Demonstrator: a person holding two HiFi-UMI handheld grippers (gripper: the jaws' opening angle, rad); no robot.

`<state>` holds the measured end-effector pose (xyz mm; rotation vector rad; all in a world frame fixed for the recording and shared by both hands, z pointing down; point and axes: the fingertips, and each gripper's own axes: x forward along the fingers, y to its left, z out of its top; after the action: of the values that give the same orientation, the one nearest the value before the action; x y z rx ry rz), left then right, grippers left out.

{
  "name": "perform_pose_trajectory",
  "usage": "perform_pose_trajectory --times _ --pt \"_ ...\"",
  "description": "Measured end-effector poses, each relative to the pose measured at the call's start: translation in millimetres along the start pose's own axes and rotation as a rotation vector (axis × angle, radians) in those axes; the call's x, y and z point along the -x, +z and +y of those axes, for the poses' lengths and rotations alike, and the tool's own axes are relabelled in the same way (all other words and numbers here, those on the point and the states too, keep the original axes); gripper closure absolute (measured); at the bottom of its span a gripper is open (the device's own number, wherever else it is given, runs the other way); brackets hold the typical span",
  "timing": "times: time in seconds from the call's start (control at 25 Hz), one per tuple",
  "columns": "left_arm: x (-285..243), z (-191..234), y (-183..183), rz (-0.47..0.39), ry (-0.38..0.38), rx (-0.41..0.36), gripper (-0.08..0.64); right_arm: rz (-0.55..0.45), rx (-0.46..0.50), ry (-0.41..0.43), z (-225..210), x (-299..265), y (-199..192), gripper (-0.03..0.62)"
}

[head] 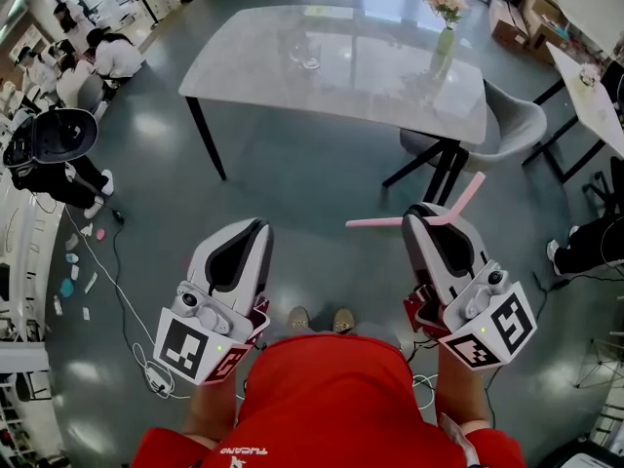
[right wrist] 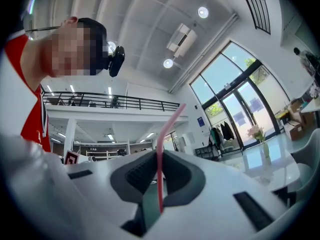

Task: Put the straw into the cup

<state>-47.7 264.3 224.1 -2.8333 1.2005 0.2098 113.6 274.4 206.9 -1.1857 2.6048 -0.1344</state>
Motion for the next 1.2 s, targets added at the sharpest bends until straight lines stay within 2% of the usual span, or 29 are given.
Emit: perform_pose_trajectory --times 0.76,1.0,1.2 --pt "-10 -7 -8 0.023 0.055 -0.027 0.554 -0.008 -0.021 0.055 -20 1 -3 0.567" --pt "-18 1 -20 0.013 0.060 -0.018 0.554 0.003 -0.011 0.062 -28 -8 -13 0.568" --pt "-42 36 -21 -0.001 0.047 -0.003 0.554 0.015 -0.001 0.047 -46 -43 -14 0.567"
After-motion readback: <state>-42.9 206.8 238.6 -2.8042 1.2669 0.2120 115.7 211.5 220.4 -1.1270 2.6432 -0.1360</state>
